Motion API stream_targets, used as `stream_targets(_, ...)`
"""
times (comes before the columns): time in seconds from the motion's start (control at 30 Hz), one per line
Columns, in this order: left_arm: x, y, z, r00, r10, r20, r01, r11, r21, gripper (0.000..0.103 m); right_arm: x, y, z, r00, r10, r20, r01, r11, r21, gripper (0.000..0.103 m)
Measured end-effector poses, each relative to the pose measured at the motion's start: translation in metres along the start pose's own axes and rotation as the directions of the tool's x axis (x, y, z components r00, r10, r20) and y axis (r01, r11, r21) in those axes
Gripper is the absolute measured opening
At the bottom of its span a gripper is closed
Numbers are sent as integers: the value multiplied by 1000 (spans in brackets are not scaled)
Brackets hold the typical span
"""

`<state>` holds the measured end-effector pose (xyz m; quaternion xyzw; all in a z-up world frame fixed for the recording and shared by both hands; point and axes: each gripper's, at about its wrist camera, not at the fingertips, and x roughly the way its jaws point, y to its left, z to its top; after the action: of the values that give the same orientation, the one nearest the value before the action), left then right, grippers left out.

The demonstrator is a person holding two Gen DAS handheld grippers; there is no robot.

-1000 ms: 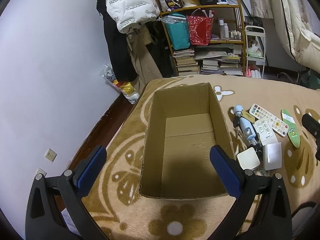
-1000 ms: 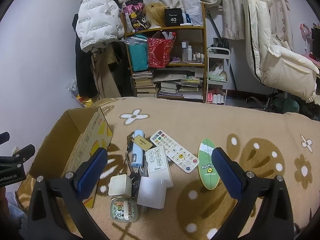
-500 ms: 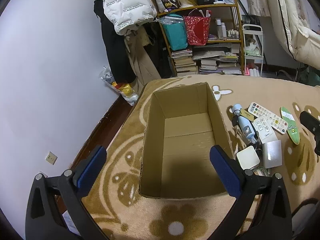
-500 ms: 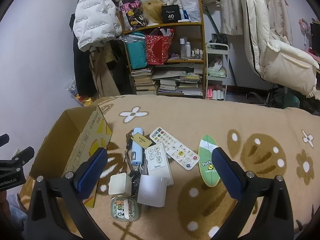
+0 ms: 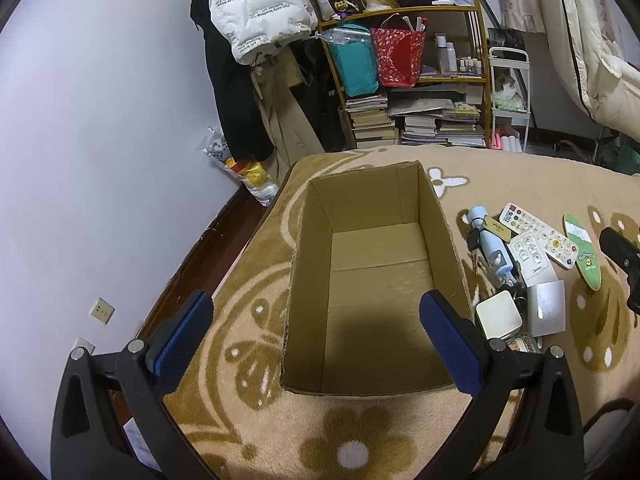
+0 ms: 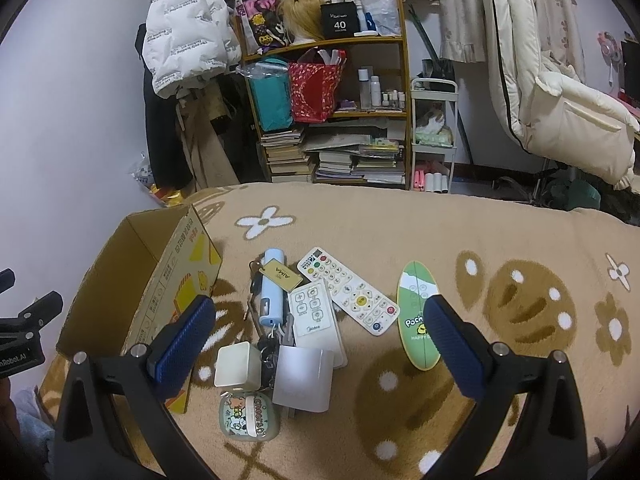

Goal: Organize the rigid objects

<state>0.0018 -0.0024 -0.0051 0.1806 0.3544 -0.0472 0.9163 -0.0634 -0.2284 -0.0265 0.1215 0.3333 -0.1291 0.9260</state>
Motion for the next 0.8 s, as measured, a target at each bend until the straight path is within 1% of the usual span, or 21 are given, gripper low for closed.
stream_targets(0.4, 2, 7, 1, 1000, -14, -16, 14, 1000, -25, 102, -2, 5, 0, 1000, -5, 7, 5, 1000, -30, 103)
stream_targets(0.8, 5, 8, 1, 1000, -1, -27, 0, 1000, -28, 102, -1, 5, -2, 1000, -10, 8, 11, 999, -34, 103)
